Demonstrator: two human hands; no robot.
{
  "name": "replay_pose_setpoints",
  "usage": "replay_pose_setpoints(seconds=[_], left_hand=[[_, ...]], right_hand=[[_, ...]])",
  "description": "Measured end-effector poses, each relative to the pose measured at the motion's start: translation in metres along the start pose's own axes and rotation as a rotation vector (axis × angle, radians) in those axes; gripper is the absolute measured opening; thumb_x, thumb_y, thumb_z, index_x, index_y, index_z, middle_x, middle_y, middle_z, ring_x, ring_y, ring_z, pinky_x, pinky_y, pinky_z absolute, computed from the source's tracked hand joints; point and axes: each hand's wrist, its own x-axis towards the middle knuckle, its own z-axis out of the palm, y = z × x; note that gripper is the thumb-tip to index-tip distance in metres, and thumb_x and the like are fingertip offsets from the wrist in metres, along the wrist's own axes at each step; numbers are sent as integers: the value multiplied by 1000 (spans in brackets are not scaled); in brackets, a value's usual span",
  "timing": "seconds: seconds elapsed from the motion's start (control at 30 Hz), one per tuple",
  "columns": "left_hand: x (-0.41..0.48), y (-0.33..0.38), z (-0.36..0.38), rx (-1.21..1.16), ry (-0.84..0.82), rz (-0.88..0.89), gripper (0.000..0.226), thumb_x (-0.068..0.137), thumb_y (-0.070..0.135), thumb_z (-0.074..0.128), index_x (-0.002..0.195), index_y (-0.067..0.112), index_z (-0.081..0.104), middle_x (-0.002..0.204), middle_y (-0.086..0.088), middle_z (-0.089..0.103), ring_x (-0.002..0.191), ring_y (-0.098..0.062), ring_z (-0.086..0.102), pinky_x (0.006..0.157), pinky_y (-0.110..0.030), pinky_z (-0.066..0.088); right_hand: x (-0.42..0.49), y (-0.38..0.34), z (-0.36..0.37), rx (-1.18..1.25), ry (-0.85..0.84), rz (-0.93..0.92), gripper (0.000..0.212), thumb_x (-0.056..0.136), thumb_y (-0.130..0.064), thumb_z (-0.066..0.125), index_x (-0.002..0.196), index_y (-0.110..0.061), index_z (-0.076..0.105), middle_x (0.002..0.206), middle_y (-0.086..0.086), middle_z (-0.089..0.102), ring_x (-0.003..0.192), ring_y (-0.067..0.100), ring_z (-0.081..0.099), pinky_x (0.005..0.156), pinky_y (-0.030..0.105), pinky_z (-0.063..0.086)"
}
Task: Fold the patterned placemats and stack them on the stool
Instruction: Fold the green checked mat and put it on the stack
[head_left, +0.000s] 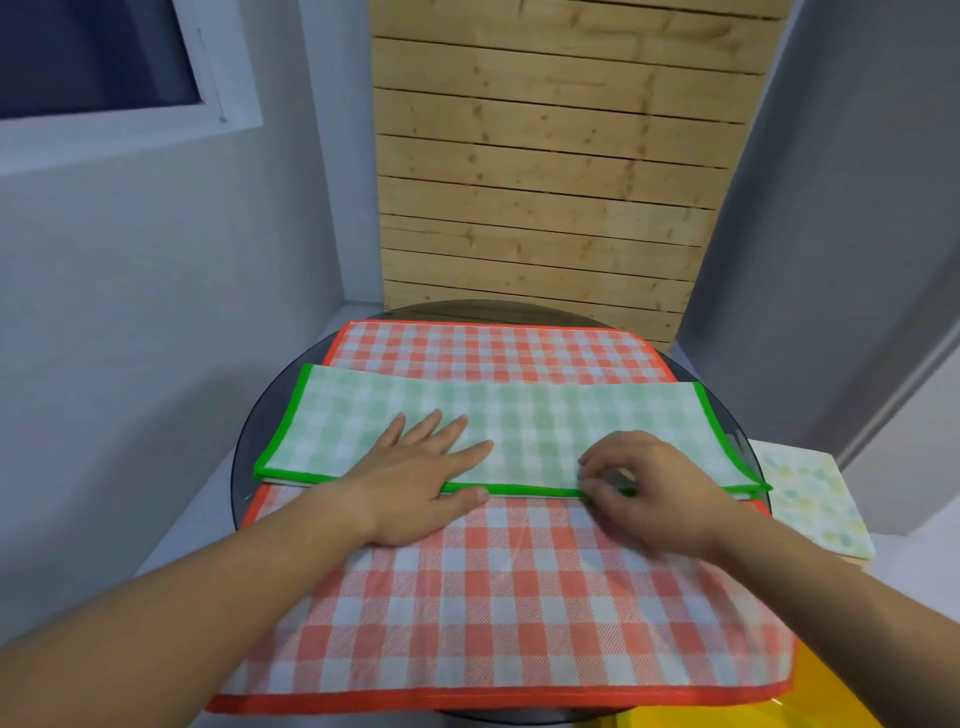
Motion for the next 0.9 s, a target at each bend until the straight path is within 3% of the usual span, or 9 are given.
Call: replay_pose_setpoints(seconds=[0.1,0.23,0.33,0.47,0.53,0.6,0.73,0.9], left_hand=[[0,0,2,-21,13,-5,63,96,73,18,154,53,-1,166,11,-13,151,-11,-21,123,-44,-12],[1,0,2,-38,19,-8,63,96,73,20,153,54,1,167,11,-11,151,-11,-20,123,-45,-10],[2,1,-2,-47,5,-6,64,96,72,23,154,53,3,168,8,-8,152,-13,-17,123,-46,-9],[5,2,-15,-13,-2,1,64,95,72,29,154,48,20,166,3,10,152,-18,1,122,-38,1],[12,3,-24,-78,106,4,52,99,63,33,145,42,44,153,2,35,145,-19,21,118,-34,13],[27,3,-29,-178,237,-15,40,104,45,34,138,33,52,143,4,45,139,-19,33,115,-33,22],[62,10,-25,-143,119,-98,56,107,28,28,160,18,12,168,-2,4,155,-17,-1,125,-35,1],[72,11,-12,-149,54,-279,70,105,50,19,160,12,-1,168,-6,-10,154,-18,-11,125,-38,-5]], right_hand=[[33,-10,0,7,53,36,24,96,-36,56,112,-25,70,122,-9,65,115,12,53,104,35,43],[77,-24,19,-96,-64,124,57,100,-45,45,150,-20,38,163,4,24,151,22,15,123,38,14],[89,-22,40,-161,-157,154,66,102,-51,34,157,-19,17,166,6,6,153,24,1,123,41,5],[89,-15,53,-218,-168,156,68,103,-53,25,158,-17,9,166,3,3,153,21,-1,124,40,2],[89,-13,55,-234,-163,149,68,102,-53,22,158,-16,8,166,2,3,153,19,-2,124,39,1],[90,-13,55,-247,-170,149,68,102,-53,20,158,-16,7,166,2,2,153,19,-2,124,38,0],[90,-13,55,-248,-174,154,67,103,-51,19,159,-16,5,166,1,2,153,17,-3,123,36,-1],[90,-12,56,-250,-175,158,66,103,-50,19,159,-17,5,166,-1,1,153,15,-3,124,34,-1]])
